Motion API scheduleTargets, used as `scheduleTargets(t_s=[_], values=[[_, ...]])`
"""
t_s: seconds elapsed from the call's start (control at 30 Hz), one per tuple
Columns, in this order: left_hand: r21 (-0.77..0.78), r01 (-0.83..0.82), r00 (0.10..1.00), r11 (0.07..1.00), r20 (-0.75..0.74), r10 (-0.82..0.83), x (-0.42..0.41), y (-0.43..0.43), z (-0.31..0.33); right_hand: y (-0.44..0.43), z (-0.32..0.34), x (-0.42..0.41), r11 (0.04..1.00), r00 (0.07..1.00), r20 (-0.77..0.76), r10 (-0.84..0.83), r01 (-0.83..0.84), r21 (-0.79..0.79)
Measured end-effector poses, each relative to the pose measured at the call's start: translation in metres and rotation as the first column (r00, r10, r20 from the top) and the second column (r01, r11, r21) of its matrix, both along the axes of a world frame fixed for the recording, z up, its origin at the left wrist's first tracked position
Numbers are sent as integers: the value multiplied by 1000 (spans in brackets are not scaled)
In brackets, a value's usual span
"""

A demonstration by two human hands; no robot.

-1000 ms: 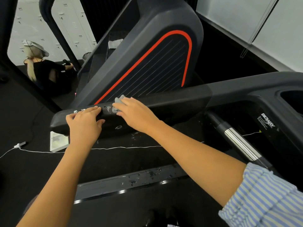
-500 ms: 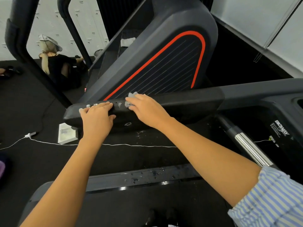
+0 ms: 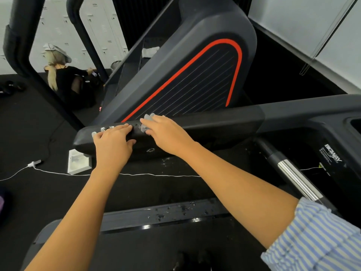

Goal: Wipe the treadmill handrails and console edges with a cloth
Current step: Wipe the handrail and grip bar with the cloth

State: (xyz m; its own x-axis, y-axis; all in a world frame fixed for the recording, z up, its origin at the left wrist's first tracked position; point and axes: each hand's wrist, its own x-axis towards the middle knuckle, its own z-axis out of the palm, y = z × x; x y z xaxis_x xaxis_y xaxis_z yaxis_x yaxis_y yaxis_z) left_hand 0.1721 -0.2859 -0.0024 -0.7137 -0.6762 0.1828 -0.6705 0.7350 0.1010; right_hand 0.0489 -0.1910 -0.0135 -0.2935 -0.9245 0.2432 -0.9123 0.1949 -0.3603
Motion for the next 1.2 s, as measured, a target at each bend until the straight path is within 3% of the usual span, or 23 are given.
scheduleTargets(t_s=[0.1, 0.27, 0.37, 0.43, 0.53, 0.6, 0.7, 0.77, 0.83, 0.9, 1.0, 1.13, 1.2], values=[[-4, 2, 1000, 1000, 1, -2, 0, 0, -1, -16, 5, 13, 998, 1000, 7, -7, 7, 58], [-15, 13, 1000, 1000, -6, -13, 1, -2, -3, -9, 12, 16, 988, 947, 316, 57, -100, 120], [15, 11, 1000, 1000, -21, -11, 1, -2, -4, 8, 19, 5, 979, 939, 337, 70, -129, 156], [44, 7, 1000, 999, -23, -6, 3, -5, -4, 16, 21, -1, 991, 934, 354, 36, -80, 110], [74, -2, 996, 997, -85, 9, 3, -3, -2, 22, 19, -2, 994, 856, 512, -75, 102, -26], [91, 4, 980, 996, -197, 14, 2, 7, -2, 25, 18, 3, 971, 724, 681, -108, 225, -84], [227, 119, 927, 967, -373, -27, -4, 32, -2, 28, 21, 15, 944, 434, 898, -68, 320, -83], [415, 264, 856, 870, -516, -13, -9, 49, 1, 28, 24, 26, 950, 235, 972, -23, 307, -52], [560, 340, 778, 755, -618, 108, -12, 62, 5, 29, 25, 34, 963, -20, 998, 65, 262, -57], [586, 339, 722, 736, -663, 196, -12, 65, 5, 32, 27, 38, 973, -126, 983, 131, 205, -104], [593, 330, 691, 735, -682, 240, -6, 66, -2, 38, 32, 37, 985, -107, 987, 117, 139, -102], [650, 346, 622, 677, -699, 352, -2, 67, -10, 41, 33, 38, 997, 19, 999, 42, 59, -43], [689, 357, 552, 631, -700, 453, 0, 67, -15, 44, 31, 38, 999, 125, 992, 5, 47, -11]])
